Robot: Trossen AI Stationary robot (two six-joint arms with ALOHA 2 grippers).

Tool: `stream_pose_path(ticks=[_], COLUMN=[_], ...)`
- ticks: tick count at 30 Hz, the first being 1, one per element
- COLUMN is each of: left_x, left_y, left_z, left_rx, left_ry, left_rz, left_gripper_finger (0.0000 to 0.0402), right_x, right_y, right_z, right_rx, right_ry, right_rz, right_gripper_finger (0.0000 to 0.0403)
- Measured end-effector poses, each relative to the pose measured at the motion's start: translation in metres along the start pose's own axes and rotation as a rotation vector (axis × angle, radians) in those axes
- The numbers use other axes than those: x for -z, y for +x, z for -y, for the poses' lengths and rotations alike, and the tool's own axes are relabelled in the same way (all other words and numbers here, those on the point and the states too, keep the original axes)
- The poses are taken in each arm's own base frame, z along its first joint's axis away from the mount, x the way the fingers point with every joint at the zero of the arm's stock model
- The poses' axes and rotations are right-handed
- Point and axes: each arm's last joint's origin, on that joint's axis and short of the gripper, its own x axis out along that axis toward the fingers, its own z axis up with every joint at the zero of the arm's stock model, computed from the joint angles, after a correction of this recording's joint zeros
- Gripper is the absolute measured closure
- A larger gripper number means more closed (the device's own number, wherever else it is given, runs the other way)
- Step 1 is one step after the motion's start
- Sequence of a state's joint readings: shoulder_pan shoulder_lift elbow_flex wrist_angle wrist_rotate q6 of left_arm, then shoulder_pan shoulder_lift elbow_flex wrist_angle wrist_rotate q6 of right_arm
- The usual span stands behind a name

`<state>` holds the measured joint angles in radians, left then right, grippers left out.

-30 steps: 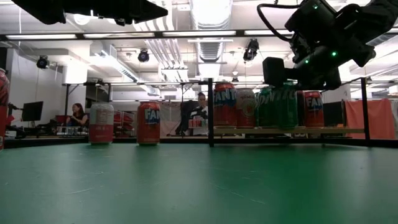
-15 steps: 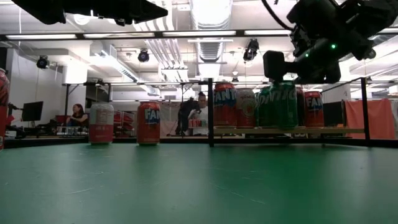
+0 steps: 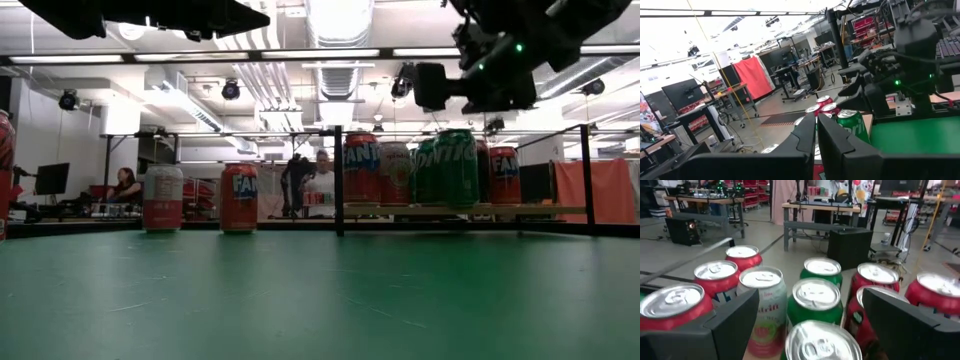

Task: Place canned beverage on shelf
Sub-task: Put the green soda can on the shelf aligned with the other green soda cans

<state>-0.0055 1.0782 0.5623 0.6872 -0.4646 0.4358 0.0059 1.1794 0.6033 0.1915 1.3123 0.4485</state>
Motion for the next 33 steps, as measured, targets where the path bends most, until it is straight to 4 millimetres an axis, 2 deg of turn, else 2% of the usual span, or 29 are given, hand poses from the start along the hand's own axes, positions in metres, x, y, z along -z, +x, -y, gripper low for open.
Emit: stream_pose_path(ticks=[5,10,12,15,19,24,31,33], left_x=[-0.001,-0.001,0.000,0.000,0.001,0.001,0.002,0.002], left_y=[0.000,0.000,0.000,0.000,0.000,0.000,0.000,0.000], left_z=[0.000,0.000,0.000,0.000,0.000,0.000,0.001,0.001], left_rx=[-0.002,-0.002,0.000,0.003,0.004,0.007,0.010,0.011], left_ry=[-0.002,-0.002,0.000,0.003,0.004,0.007,0.010,0.010], left_rz=[0.005,0.005,0.001,-0.005,-0.007,-0.011,-0.017,-0.016], left_gripper_finger=[0.0400,0.0400,0.0400,0.0400,0.0400,0.0400,0.0400,0.0400], right_x=[-0.036,-0.085,-0.102,-0.119,-0.124,-0.123,-0.112,-0.109], right_y=[-0.010,-0.028,-0.033,-0.038,-0.043,-0.047,-0.037,-0.030], right_z=[-0.008,-0.014,-0.011,-0.003,0.005,0.012,0.037,0.041], right_rx=[-0.060,-0.269,-0.341,-0.426,-0.419,-0.361,-0.106,-0.063], right_ry=[-0.022,-0.023,0.010,0.039,0.002,-0.056,-0.127,-0.133], right_rz=[0.025,0.012,-0.040,-0.210,-0.483,-0.762,-0.953,-0.966], right_gripper_finger=[0.0058,0.0067,0.0077,0.0100,0.0150,0.0236,0.0377,0.0387])
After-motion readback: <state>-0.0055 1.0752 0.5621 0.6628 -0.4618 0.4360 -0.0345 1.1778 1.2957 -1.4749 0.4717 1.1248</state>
